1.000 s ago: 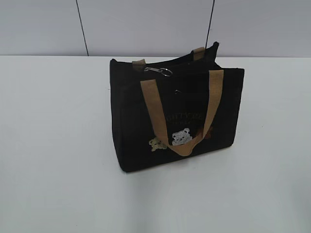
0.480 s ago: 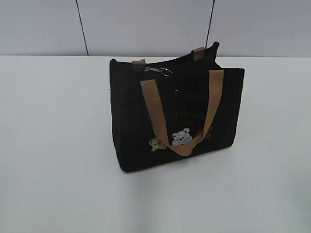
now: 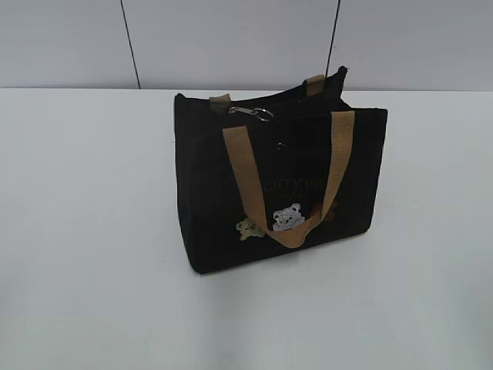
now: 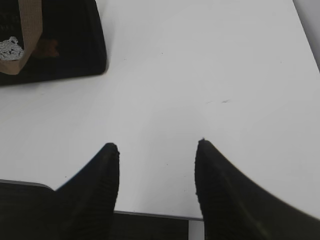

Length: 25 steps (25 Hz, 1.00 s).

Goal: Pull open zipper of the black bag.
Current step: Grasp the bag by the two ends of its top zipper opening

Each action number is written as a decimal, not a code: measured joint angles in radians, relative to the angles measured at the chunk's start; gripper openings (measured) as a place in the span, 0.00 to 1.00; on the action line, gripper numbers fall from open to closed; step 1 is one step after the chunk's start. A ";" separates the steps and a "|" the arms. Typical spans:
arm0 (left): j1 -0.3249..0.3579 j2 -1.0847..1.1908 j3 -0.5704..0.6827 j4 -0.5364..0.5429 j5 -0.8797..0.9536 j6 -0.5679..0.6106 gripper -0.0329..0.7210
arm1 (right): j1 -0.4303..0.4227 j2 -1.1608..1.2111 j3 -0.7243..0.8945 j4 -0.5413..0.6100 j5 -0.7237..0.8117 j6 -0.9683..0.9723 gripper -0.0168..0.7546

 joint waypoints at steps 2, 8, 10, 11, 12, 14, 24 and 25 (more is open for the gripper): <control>0.000 0.000 -0.012 -0.037 -0.074 0.000 0.77 | 0.000 0.000 0.000 0.000 0.000 0.000 0.51; 0.000 0.078 -0.019 -0.068 -0.314 0.085 0.77 | 0.000 0.000 0.000 0.000 0.000 0.000 0.51; 0.000 0.143 -0.018 -0.068 -0.401 0.142 0.77 | 0.000 0.000 0.000 0.000 0.000 0.000 0.51; 0.000 0.173 -0.014 -0.068 -0.451 0.161 0.77 | 0.000 0.000 0.000 0.000 0.000 0.000 0.51; 0.000 0.210 -0.010 -0.068 -0.493 0.177 0.77 | 0.000 0.000 0.000 0.000 0.000 0.000 0.51; 0.000 0.283 0.009 -0.068 -0.622 0.194 0.77 | 0.000 0.000 0.000 0.000 0.000 0.000 0.51; 0.000 0.651 0.192 -0.120 -1.167 0.187 0.77 | 0.000 0.000 0.000 0.000 0.000 0.000 0.51; 0.000 0.683 0.204 -0.122 -1.202 0.169 0.77 | 0.000 0.000 0.000 0.000 0.000 0.000 0.51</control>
